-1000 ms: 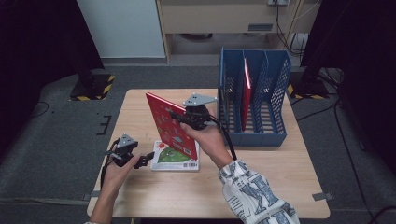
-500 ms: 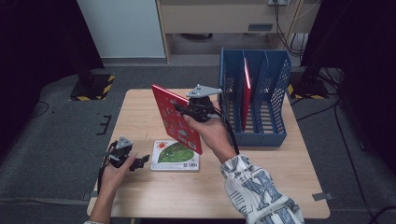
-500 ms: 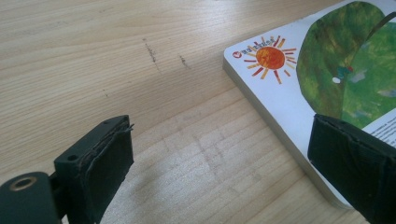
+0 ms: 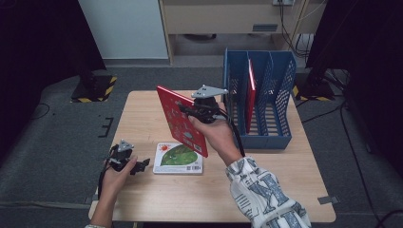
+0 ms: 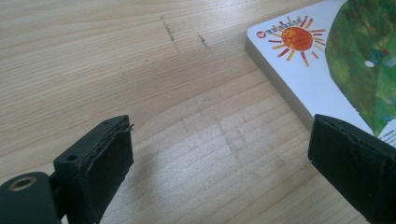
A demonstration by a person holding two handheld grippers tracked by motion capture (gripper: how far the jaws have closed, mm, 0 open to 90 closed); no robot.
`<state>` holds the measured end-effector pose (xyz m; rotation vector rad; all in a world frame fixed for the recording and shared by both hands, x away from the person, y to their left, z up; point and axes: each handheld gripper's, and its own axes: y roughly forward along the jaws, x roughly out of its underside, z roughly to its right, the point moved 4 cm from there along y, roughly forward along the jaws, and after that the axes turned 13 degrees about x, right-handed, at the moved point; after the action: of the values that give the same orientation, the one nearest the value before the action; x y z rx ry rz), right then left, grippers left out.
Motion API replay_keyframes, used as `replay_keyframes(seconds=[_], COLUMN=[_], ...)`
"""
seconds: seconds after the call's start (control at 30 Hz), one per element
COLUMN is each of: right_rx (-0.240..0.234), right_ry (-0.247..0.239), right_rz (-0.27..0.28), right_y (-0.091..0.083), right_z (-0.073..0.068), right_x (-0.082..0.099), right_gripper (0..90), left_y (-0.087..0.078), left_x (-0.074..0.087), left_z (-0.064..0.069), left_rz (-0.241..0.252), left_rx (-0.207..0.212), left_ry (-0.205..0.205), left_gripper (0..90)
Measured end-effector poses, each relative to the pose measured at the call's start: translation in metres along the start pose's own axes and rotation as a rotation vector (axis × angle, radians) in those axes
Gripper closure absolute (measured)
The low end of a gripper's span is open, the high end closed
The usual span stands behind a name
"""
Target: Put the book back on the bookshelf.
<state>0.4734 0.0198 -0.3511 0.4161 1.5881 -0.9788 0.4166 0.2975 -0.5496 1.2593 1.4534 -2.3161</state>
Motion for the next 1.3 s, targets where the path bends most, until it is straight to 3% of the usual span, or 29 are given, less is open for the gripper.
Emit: replay_keyframes(seconds=[0.87,1.2,1.3], right_rx=[-0.001,-0.007,-0.007], right_ry=[0.019,0.029,0.037], right_rz=[0.013,0.015,0.018], right_y=[-0.018,-0.027,-0.031], right_z=[0.007,0.011,0.013], right_x=[0.001,0.005,0.007], right_gripper=[79.4,79.4,79.4], left_y=[0.006,0.007,0.008], left_x=[0.008,0.009,0.011], left_z=[-0.002,-0.001,-0.001], left_rz=[-0.054,-0.055,-0.035], left_rx=[-0.011,-0.02,-0.023], left_ry=[-0.011,0.004,0.005], left_gripper=[4.8,3.7,2.2])
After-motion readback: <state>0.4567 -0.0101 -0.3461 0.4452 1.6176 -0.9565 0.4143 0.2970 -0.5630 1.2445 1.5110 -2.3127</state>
